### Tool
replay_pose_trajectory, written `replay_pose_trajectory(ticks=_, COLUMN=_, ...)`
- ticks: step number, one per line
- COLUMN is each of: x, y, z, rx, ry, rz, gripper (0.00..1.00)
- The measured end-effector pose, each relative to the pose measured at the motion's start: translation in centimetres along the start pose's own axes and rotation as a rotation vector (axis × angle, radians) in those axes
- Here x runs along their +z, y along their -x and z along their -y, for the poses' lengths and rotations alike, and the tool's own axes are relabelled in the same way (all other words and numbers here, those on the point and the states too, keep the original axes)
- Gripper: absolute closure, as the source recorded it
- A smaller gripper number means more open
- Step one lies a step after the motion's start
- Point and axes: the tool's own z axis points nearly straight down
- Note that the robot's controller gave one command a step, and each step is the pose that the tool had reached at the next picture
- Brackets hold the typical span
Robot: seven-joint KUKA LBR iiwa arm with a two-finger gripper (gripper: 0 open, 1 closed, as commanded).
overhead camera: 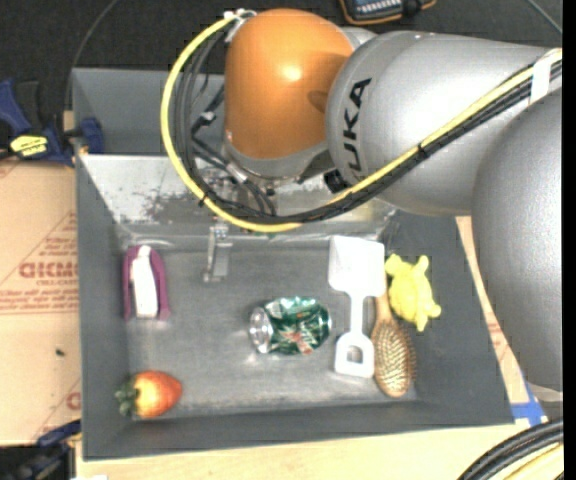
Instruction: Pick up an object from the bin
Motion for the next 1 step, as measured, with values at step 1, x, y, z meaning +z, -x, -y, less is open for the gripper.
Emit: replay_pose_trajectory(ticks=1, x=0.00, y=0.00, z=0.00, rx=0.000, ry=0.000, rz=0.000, gripper=0.00)
